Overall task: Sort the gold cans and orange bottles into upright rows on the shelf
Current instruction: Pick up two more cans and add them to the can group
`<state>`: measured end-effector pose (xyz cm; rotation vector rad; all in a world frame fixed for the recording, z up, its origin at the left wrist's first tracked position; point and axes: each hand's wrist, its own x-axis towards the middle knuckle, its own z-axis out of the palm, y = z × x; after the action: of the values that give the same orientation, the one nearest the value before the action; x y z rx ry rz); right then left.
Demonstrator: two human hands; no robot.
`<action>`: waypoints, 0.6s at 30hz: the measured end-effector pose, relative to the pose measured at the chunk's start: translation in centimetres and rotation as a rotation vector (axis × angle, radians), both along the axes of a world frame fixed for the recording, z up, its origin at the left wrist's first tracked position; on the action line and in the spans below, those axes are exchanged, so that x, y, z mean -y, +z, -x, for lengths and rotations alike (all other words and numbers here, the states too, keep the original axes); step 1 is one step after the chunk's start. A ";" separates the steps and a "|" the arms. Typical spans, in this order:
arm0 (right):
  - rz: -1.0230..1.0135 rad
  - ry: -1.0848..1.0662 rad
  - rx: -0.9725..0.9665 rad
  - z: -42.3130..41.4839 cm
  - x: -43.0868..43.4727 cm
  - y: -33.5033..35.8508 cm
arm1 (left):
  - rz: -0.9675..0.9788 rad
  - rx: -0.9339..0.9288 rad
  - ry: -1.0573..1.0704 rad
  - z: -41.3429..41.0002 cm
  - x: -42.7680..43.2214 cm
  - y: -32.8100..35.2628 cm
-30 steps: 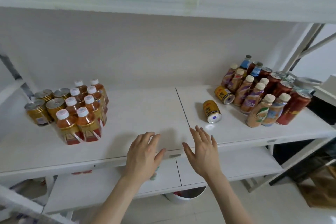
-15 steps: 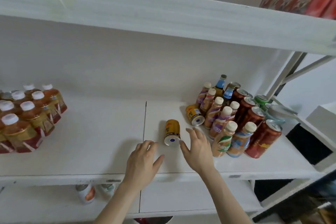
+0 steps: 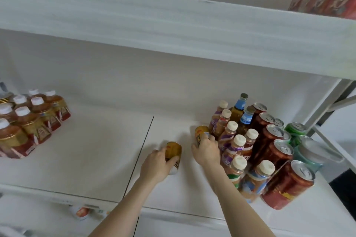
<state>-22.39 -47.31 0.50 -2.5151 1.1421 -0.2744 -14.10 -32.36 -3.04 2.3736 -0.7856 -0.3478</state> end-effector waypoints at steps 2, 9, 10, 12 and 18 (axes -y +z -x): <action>-0.033 -0.029 -0.029 -1.1 1.1 -0.3 | -0.011 -0.088 0.024 -0.7 1.2 -0.3; -0.142 -0.143 -0.100 -4.8 4.4 -2.1 | -0.119 -0.187 0.085 -1.5 3.1 0.1; -0.112 -0.162 -0.103 -5.1 4.5 -2.4 | -0.122 -0.195 0.093 -1.5 3.2 0.3; -0.034 -0.215 -0.098 -5.6 4.7 -3.0 | -0.100 -0.210 0.127 -1.4 3.0 0.5; -0.033 -0.241 -0.141 -5.2 3.6 -3.1 | 0.149 -0.302 0.243 -0.7 1.5 -0.1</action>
<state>-17.15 -50.95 -2.61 -2.3997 1.4961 -0.1400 -13.36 -33.82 -3.13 2.1777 -0.3655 -0.5107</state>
